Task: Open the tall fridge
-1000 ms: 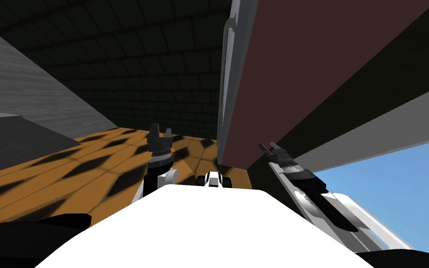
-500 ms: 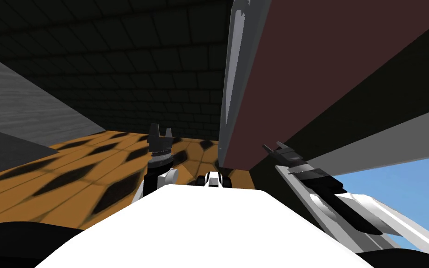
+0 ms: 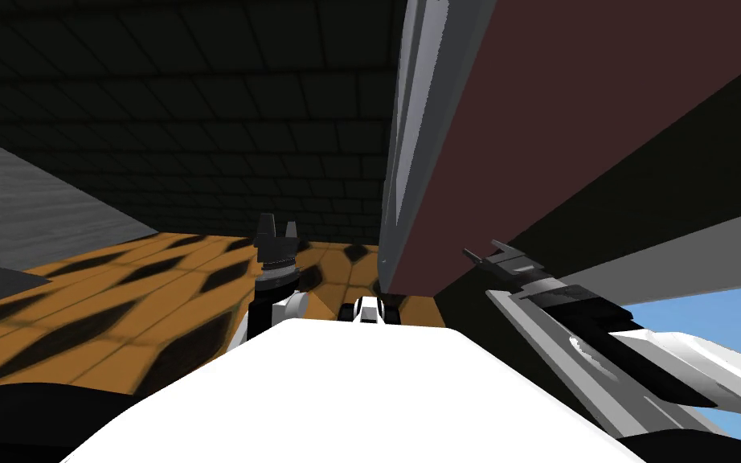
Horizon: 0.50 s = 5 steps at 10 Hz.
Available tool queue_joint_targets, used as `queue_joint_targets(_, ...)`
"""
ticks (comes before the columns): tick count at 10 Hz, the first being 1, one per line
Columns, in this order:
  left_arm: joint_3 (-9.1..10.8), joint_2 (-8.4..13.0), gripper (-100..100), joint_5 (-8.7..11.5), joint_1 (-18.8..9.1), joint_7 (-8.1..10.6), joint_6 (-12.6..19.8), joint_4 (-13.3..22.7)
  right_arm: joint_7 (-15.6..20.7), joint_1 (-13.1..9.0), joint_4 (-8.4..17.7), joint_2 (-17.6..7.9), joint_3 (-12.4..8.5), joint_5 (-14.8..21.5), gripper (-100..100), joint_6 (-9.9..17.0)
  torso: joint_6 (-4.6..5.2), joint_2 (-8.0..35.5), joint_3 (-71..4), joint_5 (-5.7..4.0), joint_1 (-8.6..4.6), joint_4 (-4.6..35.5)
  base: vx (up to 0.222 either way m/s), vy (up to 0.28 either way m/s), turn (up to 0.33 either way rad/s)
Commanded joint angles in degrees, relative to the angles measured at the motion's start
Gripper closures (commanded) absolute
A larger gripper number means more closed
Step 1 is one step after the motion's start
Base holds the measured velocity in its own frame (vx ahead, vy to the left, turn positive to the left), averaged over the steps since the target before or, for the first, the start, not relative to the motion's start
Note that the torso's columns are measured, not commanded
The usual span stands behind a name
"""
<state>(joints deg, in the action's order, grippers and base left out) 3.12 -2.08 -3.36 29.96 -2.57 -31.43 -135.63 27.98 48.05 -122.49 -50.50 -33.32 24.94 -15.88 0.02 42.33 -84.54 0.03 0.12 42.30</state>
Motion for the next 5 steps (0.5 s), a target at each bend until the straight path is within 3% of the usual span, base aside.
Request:
queue_joint_targets(1, 0.00, 0.00, 0, 0.00, -0.01, 0.00, 0.00, 0.00, 2.00, 1.89, 1.74, -4.45, -4.09, 0.98, -100, 1.20, -0.04, 0.07, 0.03, -0.01, -0.09, 0.01, 0.087, 0.145, -0.102)
queue_joint_targets(2, 0.00, 0.00, 0, 0.00, 0.00, 0.00, 0.00, 0.00, 2.00, 1.89, 1.74, -5.50, -4.20, 0.98, -100, 1.20, 0.00, -0.01, 0.00, -0.02, -0.06, 0.00, 0.053, 0.124, -0.068)
queue_joint_targets(3, 0.00, 0.00, 0, 0.00, -0.01, 0.00, 0.00, 0.00, 3.24, 3.17, 2.59, -7.52, -6.47, 1.53, -100, 2.14, -0.04, 0.05, 0.02, -0.03, -0.17, 0.00, 0.055, 0.143, -0.098)
queue_joint_targets(4, 0.00, 0.00, 0, 0.00, -0.01, 0.00, 0.00, 0.00, 3.24, 3.17, 2.59, -8.58, -6.74, 1.53, -100, 2.14, -0.01, 0.00, 0.00, -0.03, -0.10, 0.00, 0.062, 0.114, -0.060)
queue_joint_targets(5, 0.00, 0.00, 0, 0.00, -0.01, 0.00, 0.00, 0.00, 4.43, 4.43, 3.44, -10.63, -9.16, 1.94, -100, 3.00, -0.04, -0.05, -0.04, -0.05, -0.20, -0.02, 0.064, 0.115, -0.091)
